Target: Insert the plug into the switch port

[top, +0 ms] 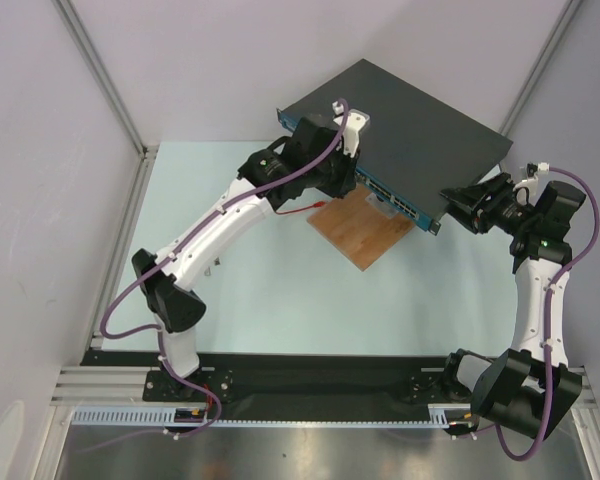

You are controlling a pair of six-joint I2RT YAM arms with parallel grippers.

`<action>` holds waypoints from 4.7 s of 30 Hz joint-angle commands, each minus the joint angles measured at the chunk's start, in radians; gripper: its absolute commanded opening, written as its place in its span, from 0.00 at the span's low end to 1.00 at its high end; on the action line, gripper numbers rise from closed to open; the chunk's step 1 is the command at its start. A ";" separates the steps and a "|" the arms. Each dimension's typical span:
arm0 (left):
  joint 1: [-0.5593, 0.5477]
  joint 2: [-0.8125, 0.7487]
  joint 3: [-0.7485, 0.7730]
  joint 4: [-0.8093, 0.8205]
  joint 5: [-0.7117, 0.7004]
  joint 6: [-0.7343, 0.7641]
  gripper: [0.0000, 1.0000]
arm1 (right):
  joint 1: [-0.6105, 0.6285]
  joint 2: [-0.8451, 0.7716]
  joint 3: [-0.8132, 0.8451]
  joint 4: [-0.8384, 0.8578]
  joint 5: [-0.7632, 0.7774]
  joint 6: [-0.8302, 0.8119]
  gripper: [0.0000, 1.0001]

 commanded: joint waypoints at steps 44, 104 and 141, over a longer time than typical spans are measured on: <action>-0.062 -0.691 -0.944 1.087 0.259 0.475 0.00 | -0.182 -0.037 0.328 0.129 -0.256 -0.010 0.92; -0.154 -0.505 -0.740 0.876 0.073 0.588 0.07 | 0.586 0.155 0.431 0.120 -0.046 -0.055 0.00; -0.067 -0.231 -0.318 0.126 -0.005 0.113 0.00 | -0.122 -0.017 0.123 -0.100 -0.092 -0.215 1.00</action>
